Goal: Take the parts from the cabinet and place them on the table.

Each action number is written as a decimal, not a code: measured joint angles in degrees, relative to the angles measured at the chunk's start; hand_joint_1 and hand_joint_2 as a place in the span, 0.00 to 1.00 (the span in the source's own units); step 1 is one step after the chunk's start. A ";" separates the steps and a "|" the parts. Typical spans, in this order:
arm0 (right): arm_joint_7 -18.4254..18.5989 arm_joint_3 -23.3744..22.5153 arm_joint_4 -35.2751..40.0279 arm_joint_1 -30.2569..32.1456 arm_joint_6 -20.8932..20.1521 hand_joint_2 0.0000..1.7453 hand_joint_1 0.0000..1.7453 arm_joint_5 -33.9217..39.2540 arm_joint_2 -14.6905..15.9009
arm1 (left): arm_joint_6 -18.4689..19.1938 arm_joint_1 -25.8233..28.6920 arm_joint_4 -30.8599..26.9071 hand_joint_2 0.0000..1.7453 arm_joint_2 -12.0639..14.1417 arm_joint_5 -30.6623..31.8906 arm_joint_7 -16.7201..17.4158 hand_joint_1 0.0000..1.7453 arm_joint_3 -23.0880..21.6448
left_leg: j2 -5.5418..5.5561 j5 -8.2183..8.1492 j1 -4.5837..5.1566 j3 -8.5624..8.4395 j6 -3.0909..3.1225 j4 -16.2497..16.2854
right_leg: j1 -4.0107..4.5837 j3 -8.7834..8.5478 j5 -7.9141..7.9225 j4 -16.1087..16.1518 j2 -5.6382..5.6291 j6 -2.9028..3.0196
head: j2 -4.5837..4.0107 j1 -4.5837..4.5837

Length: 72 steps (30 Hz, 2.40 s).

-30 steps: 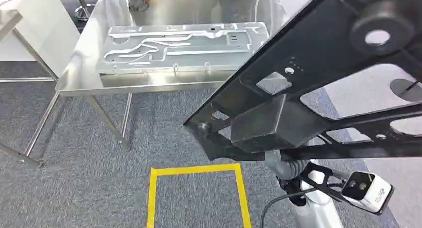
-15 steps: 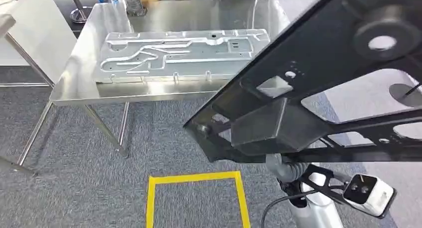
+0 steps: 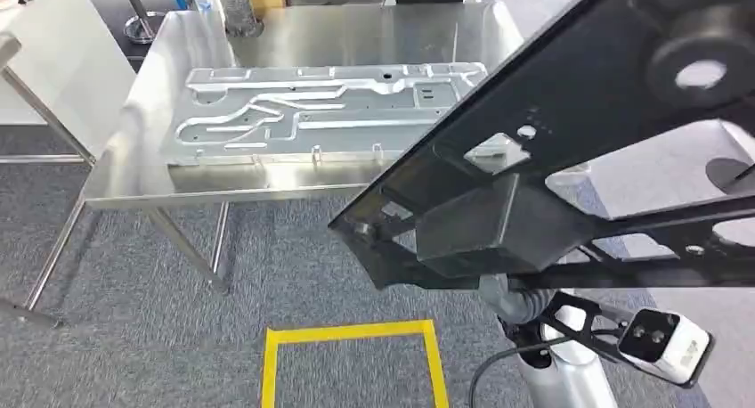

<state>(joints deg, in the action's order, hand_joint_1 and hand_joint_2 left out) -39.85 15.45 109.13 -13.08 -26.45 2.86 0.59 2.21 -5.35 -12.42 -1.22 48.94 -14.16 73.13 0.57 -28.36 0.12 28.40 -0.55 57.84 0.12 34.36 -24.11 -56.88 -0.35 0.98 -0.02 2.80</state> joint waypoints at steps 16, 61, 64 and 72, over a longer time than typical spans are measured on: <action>0.02 0.02 -1.12 -0.51 -0.35 1.00 1.00 0.46 -0.61 | -0.02 0.28 0.00 1.00 -0.11 -0.44 0.09 0.00 0.44 | -0.46 4.72 -1.09 6.08 1.11 -0.41 | -0.50 -6.22 -5.45 -1.43 0.07 -2.32 | 0.00 0.02; 20.77 14.76 -63.35 -49.93 35.93 1.00 1.00 -66.74 -1.84 | 1.90 -1.75 0.00 1.00 -0.11 2.38 -3.34 0.00 0.15 | -0.18 2.95 -0.76 5.17 -0.62 -0.14 | -0.47 1.49 0.16 -1.17 -0.08 -0.63 | 0.00 -0.04; 21.31 19.18 -68.40 -51.38 33.72 1.00 1.00 -70.56 -4.35 | 1.97 -1.98 0.00 1.00 -0.11 2.64 -3.30 0.00 -0.02 | -0.33 -0.91 -0.90 8.26 -1.17 6.85 | -0.60 0.72 0.18 -0.49 0.13 0.30 | 0.00 -0.04; 21.95 28.00 -81.71 -52.15 29.62 1.00 1.00 -73.44 -8.04 | 2.43 -1.91 0.00 1.00 -0.13 2.21 -2.97 0.00 -0.26 | -0.24 4.84 -0.99 7.56 -1.08 1.54 | 0.04 -0.43 -1.65 -1.44 0.02 -0.34 | 0.00 -0.04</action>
<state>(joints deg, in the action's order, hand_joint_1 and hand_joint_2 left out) -17.90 43.45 27.42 -65.23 3.17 -70.58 -7.45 4.63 -7.26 -12.41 -1.36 51.15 -17.14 72.87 0.33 -23.52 -0.87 35.96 -1.63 59.38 0.16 33.92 -25.76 -58.32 -0.32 0.63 -0.02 2.75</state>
